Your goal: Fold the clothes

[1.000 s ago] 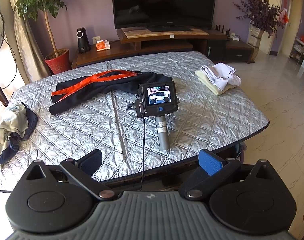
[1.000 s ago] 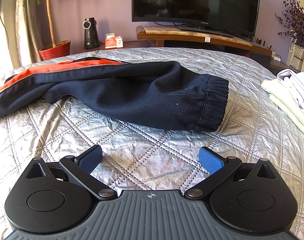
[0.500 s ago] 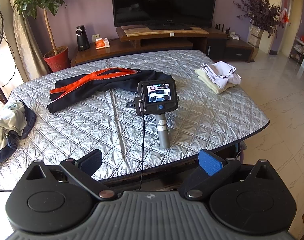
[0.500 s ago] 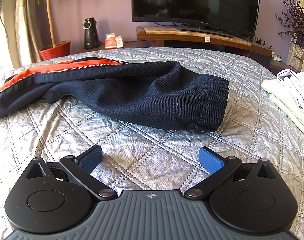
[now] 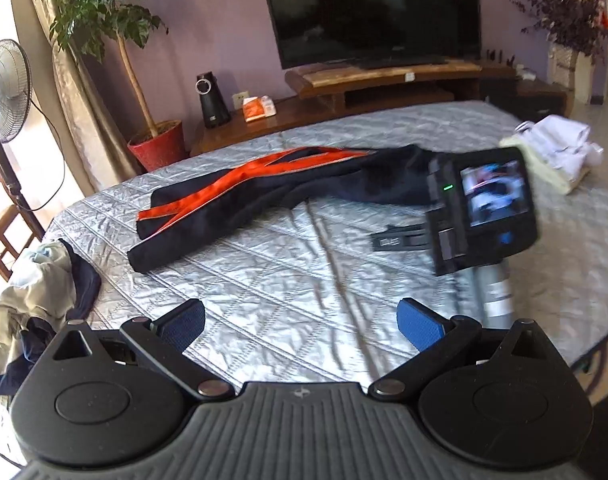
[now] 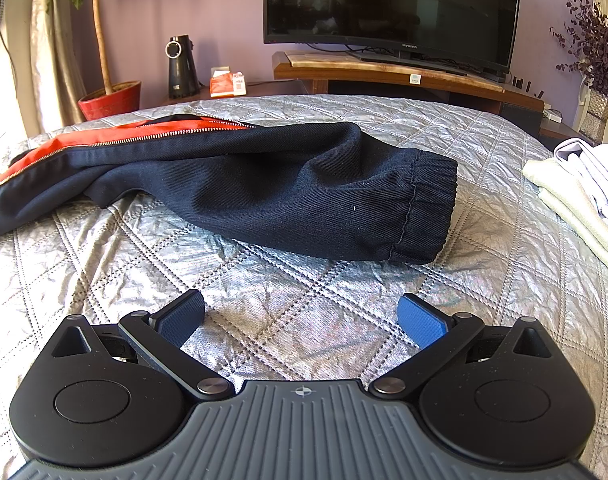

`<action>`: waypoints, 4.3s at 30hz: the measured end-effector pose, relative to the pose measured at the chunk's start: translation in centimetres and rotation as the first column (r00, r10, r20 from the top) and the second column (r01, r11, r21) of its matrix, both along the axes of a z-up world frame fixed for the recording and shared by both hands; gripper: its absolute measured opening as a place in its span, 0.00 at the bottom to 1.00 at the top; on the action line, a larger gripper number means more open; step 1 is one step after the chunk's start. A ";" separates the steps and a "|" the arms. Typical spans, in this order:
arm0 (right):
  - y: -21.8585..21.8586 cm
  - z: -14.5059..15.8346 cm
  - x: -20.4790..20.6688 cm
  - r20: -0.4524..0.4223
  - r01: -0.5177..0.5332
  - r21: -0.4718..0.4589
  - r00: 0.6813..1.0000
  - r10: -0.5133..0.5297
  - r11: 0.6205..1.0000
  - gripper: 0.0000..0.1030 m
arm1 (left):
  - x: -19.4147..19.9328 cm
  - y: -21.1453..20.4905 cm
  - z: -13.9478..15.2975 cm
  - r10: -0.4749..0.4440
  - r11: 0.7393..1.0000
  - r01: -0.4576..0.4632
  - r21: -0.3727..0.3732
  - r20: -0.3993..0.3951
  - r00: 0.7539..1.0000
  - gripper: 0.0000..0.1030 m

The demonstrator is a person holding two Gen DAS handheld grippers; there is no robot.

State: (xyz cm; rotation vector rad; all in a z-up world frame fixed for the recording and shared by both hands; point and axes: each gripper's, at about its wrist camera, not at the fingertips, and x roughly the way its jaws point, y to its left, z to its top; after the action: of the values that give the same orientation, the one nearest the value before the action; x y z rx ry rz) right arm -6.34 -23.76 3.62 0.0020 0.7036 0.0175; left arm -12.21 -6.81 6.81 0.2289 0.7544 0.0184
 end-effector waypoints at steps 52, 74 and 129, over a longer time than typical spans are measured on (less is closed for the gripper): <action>0.0 0.0 0.1 0.000 0.000 0.000 1.000 0.000 1.000 1.00 | 10.7 5.3 -9.9 0.068 0.977 -0.058 -0.205 0.044 0.997 1.00; 0.0 0.0 0.1 0.001 0.000 0.000 1.000 0.000 1.000 1.00 | 10.7 5.4 -10.0 0.068 0.977 -0.057 -0.206 0.044 0.997 1.00; 0.0 0.0 0.1 0.001 0.000 0.000 1.000 0.000 1.000 1.00 | 10.5 5.3 -9.8 0.066 0.977 -0.056 -0.206 0.044 0.997 1.00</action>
State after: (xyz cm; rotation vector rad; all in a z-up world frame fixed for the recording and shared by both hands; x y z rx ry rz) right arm -6.28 -23.80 3.61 0.0018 0.7027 0.0179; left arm -1.74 -1.51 -2.99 0.0089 0.7073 0.0044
